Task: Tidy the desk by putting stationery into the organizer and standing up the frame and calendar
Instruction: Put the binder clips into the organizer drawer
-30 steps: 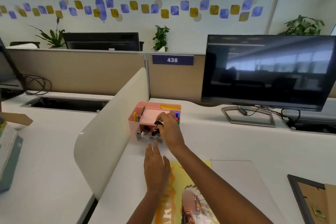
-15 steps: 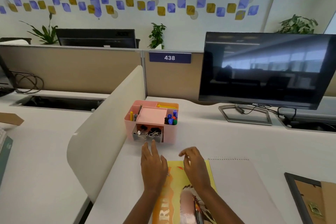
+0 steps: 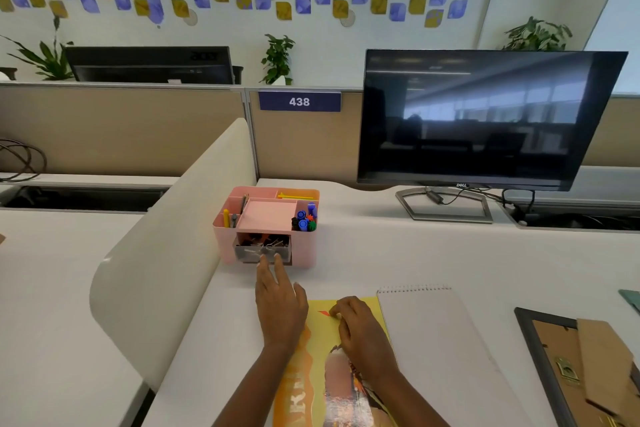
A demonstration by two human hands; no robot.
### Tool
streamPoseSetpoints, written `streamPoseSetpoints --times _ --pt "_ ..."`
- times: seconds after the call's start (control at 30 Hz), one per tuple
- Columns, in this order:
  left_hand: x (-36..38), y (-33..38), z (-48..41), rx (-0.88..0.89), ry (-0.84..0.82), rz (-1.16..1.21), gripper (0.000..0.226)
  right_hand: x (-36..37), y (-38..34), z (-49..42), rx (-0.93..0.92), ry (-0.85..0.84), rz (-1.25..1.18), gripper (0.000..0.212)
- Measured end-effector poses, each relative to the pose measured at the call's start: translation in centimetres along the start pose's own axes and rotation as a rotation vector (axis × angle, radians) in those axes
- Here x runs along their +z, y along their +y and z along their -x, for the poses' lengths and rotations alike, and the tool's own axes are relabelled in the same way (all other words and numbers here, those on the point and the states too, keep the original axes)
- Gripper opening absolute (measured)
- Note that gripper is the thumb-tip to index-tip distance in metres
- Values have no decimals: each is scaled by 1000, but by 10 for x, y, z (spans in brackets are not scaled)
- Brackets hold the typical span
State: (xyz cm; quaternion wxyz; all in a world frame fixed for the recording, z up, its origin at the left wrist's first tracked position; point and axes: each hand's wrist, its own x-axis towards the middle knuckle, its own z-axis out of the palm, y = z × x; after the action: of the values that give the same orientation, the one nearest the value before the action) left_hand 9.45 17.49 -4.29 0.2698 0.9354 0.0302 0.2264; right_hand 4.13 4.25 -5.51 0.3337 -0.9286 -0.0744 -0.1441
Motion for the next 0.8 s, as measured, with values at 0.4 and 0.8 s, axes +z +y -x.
streamPoseSetpoints --times 0.4,0.8 --pt "-3 0 -27 6 -47 -41 57 0 -1 1 -3 39 16 33" --pt "2 17 0 -52 -101 71 51 -9 -3 0 20 -22 -67 29"
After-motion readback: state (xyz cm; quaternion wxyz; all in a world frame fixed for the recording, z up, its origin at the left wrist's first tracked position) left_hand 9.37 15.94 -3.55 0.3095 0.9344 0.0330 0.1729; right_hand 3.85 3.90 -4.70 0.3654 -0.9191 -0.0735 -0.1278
